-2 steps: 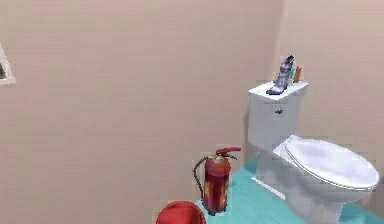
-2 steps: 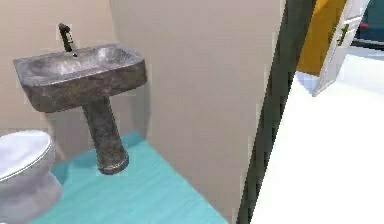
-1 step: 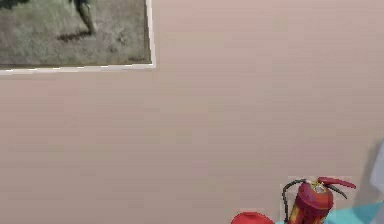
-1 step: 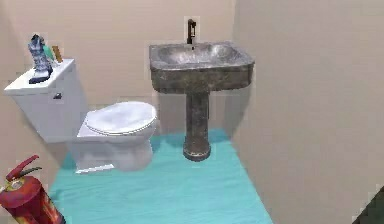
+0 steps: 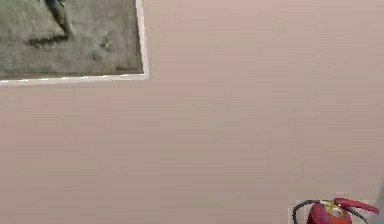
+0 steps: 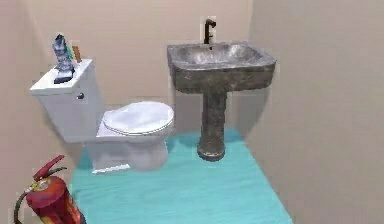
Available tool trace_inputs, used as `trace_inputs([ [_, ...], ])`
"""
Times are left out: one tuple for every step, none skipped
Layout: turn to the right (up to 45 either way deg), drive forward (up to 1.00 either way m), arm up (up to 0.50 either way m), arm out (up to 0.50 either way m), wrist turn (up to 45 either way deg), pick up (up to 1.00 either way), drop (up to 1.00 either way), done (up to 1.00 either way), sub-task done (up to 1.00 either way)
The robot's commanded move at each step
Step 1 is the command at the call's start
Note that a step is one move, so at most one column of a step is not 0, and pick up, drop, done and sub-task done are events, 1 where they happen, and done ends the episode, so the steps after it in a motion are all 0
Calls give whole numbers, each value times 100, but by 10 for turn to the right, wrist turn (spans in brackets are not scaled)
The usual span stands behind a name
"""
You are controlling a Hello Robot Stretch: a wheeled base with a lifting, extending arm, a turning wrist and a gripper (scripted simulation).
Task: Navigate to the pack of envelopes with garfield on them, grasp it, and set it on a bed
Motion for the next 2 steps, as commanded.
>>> trace_inputs([
  [-450,0,0,0,0,0,0,0,0],
  [-180,0,0,0,0,0,0,0,0],
])
